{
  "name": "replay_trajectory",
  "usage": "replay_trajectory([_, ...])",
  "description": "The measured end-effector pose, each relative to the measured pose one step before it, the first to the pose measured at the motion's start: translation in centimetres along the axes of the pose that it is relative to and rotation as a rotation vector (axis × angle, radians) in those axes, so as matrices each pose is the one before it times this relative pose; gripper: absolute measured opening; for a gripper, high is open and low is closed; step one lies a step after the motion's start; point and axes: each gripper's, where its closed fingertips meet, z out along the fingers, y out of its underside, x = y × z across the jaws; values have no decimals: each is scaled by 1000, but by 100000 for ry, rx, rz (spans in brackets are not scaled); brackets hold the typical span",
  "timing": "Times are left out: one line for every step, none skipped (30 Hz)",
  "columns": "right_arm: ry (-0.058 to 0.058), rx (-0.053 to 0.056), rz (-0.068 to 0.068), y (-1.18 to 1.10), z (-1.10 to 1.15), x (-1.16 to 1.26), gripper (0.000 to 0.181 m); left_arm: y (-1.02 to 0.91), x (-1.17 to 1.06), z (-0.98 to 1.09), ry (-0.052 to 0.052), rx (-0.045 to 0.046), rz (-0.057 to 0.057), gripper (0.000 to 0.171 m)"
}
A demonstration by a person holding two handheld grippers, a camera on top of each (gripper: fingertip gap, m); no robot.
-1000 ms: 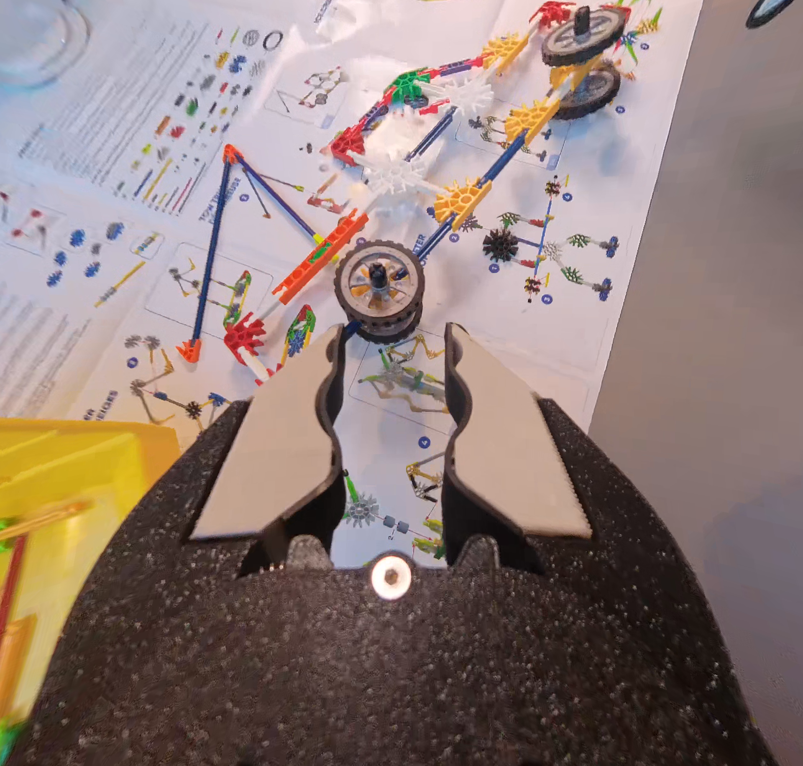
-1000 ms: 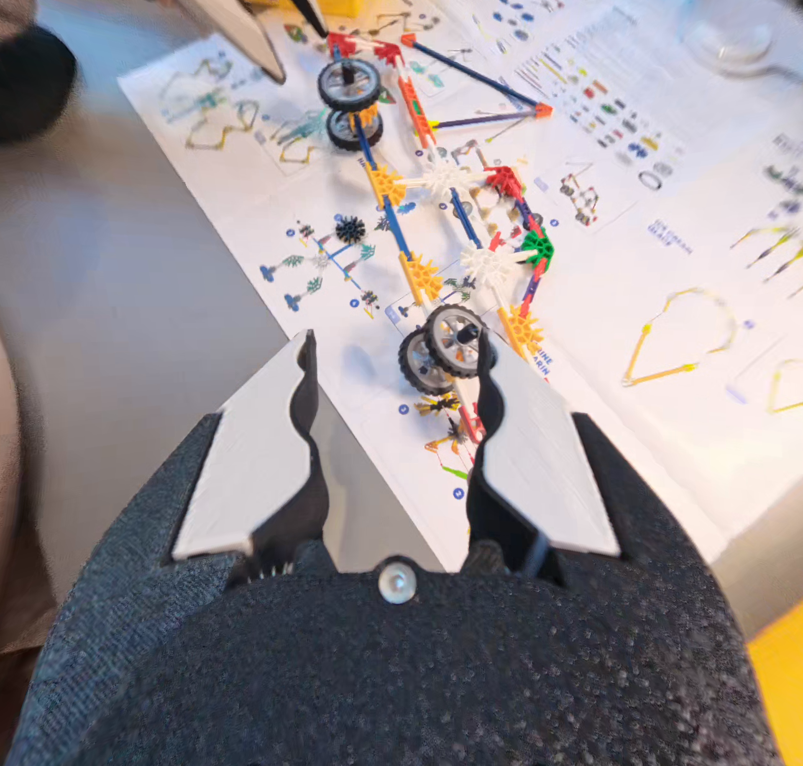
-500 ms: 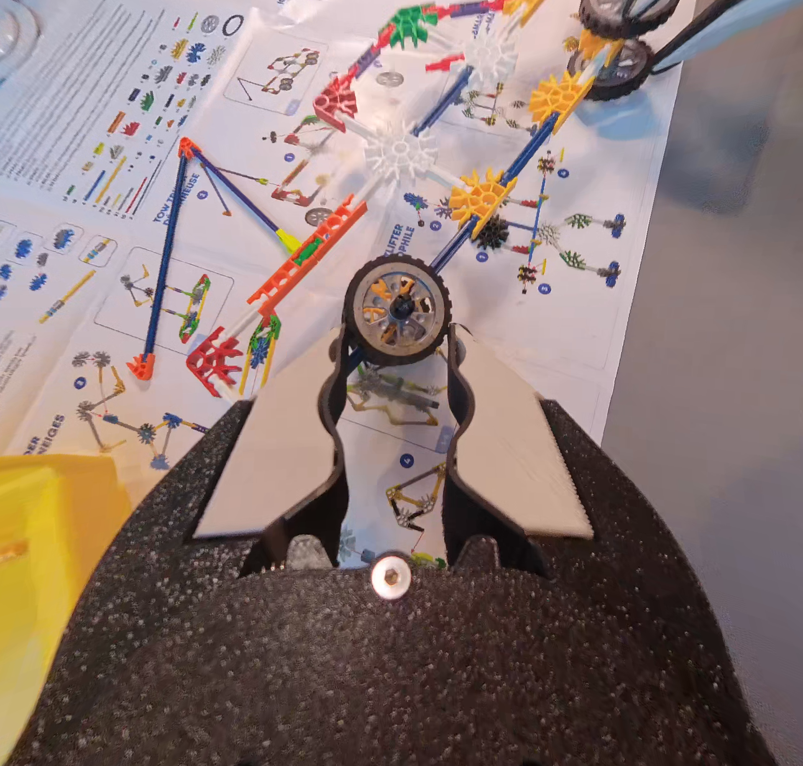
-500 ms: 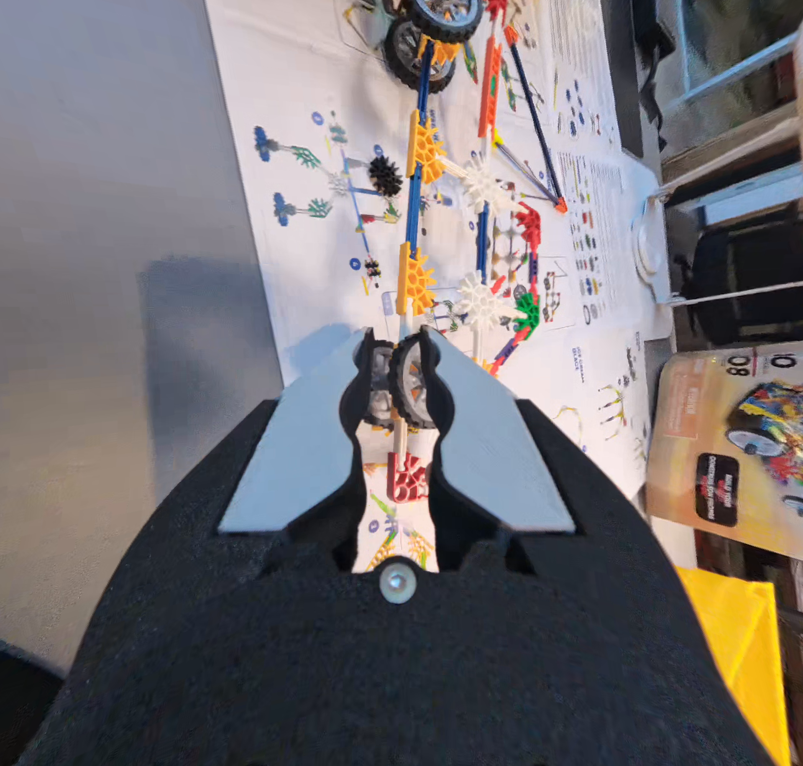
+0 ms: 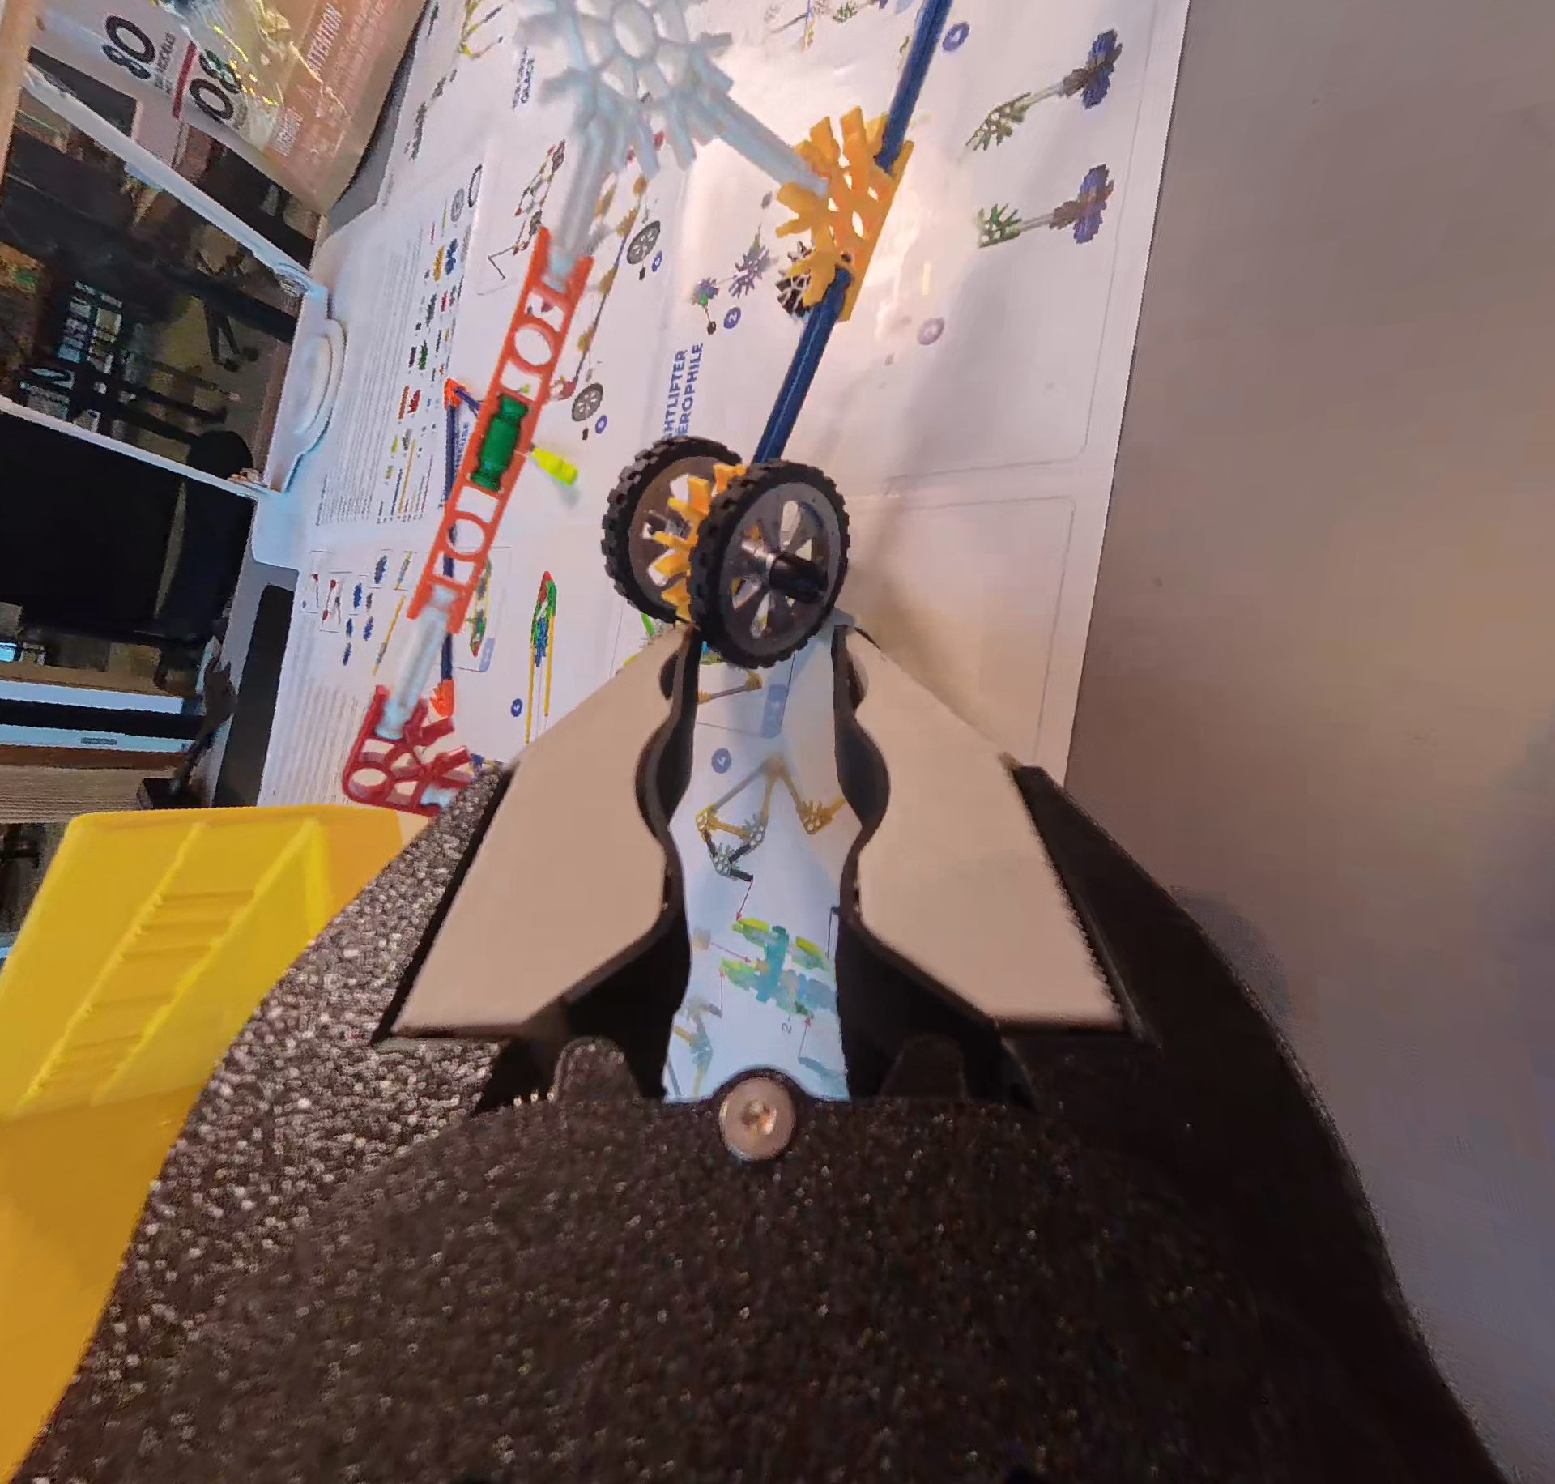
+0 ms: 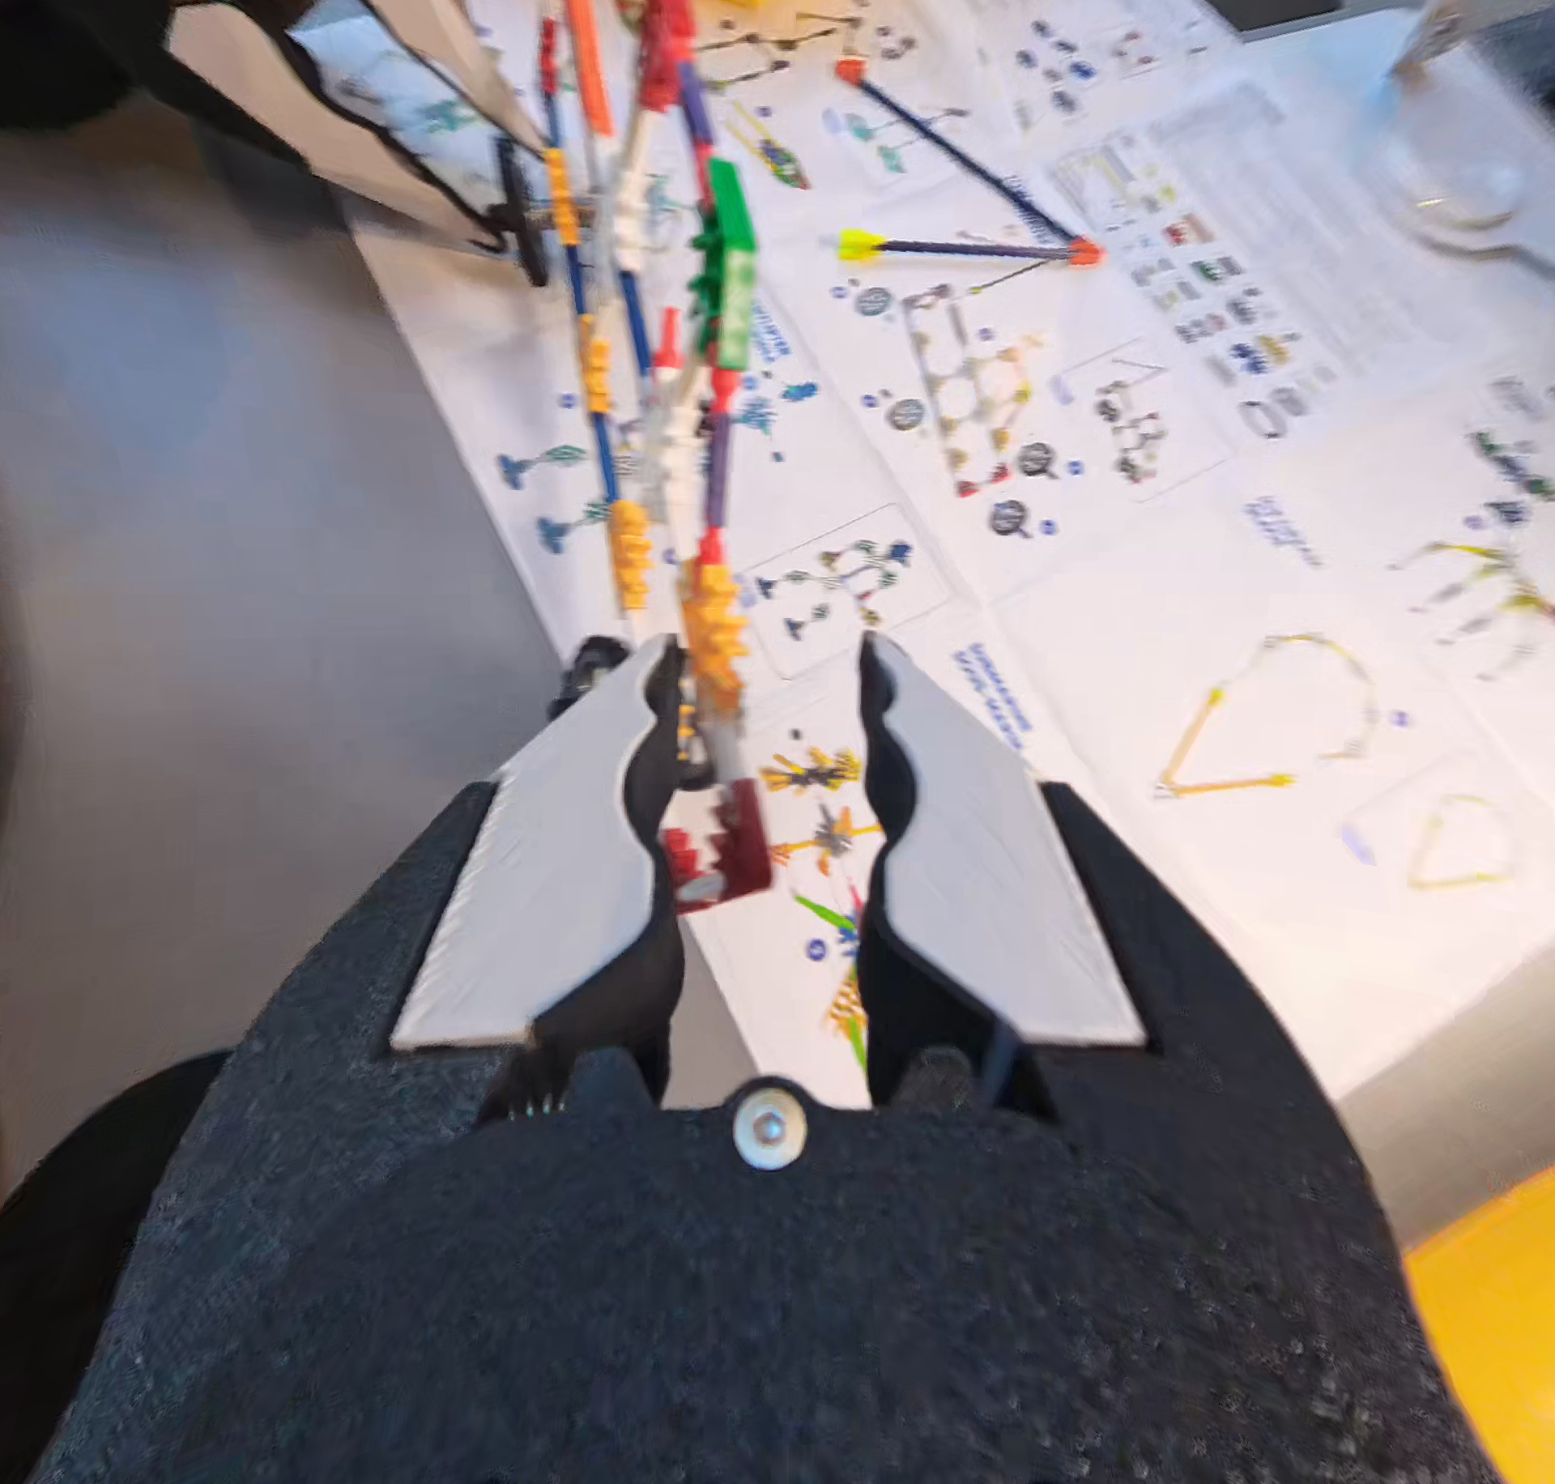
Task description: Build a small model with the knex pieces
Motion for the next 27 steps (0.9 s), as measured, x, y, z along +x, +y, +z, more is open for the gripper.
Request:
replay_trajectory([-10790,-151,560,16,186,-1619,23,100,102,-94,507,-938,-131,30])
replay_trajectory([-3003,-3146,-2821,336,263,-722,19,70,181,-219,1865,-712,-1683,31])
replay_trajectory([2251,-5260,-6613,558,222,-116,17,-16,188,-411,2403,287,-2308,31])
replay_trajectory([3033,-4623,-7359,446,129,-54,17,-206,3,-626,1616,1877,-2562,30])
replay_trajectory([2854,-2385,-5465,124,16,4,12,-324,-179,-814,1327,2930,-3393,29])
replay_trajectory([2425,-1138,-3751,-3,-68,75,8,-405,-383,-947,1271,3432,-4669,27])
replay_trajectory([2905,-1378,-3787,102,-107,205,9,-529,-648,-1049,324,4289,-5343,27])
replay_trajectory([2734,-1911,-5063,267,-124,147,10,-694,-863,-1099,-774,5243,-5057,26])
replay_trajectory([2588,-2678,-5263,419,-87,97,11,-755,-989,-1045,-1725,5416,-4429,24])
replay_trajectory([1963,-2121,-4761,360,-56,-12,11,-611,-1196,-832,-3023,4370,-4100,23])
replay_trajectory([622,222,-3539,8,-62,-227,10,-226,-1260,-494,-3474,2152,-3849,23])
replay_trajectory([817,2118,-1616,-355,-32,-177,10,170,-1049,-90,-2204,127,-3413,26])
replay_trajectory([516,2548,-1469,-494,31,-263,9,595,-667,314,62,-1741,-3866,34])
replay_trajectory([1511,1678,-2897,-438,114,-172,9,868,-267,632,2479,-3146,-4867,45])
replay_trajectory([3635,166,-5065,-251,199,128,8,747,-148,773,2907,-2149,-4724,52])
replay_trajectory([4385,-542,-6535,-113,237,244,8,528,35,739,3476,-474,-3141,55])
replay_trajectory([3269,-306,-5140,-79,264,197,9,460,244,630,3961,-573,-2076,49])
replay_trajectory([2493,634,-2249,-157,312,205,9,296,419,424,3577,-675,-253,33])
replay_trajectory([808,593,213,-86,350,39,9,95,397,197,1619,-534,2157,19])
replay_trajectory([-53,-349,1222,130,339,-8,8,31,105,32,-1283,-1100,3374,18])
replay_trajectory([-1503,-1123,1613,276,228,-82,10,94,36,-63,-1517,-1816,2949,17])
replay_trajectory([-1068,-1748,2739,386,166,111,15,92,97,-95,-353,-1462,1014,17])
replay_trajectory([-1336,-707,3447,228,47,168,22,51,209,-101,1109,-509,-740,18])
replay_trajectory([-2914,924,3826,-60,-110,-4,27,-75,193,-143,1293,720,-1424,25])
replay_trajectory([-3236,640,3890,-56,-205,-21,32,-139,125,-206,1032,1419,-1166,33])
replay_trajectory([-2414,930,3775,-136,-307,94,35,-124,151,-256,1497,1401,-753,36])
replay_trajectory([-2018,1661,3552,-237,-397,104,37,-121,60,-261,1019,1372,-853,39])
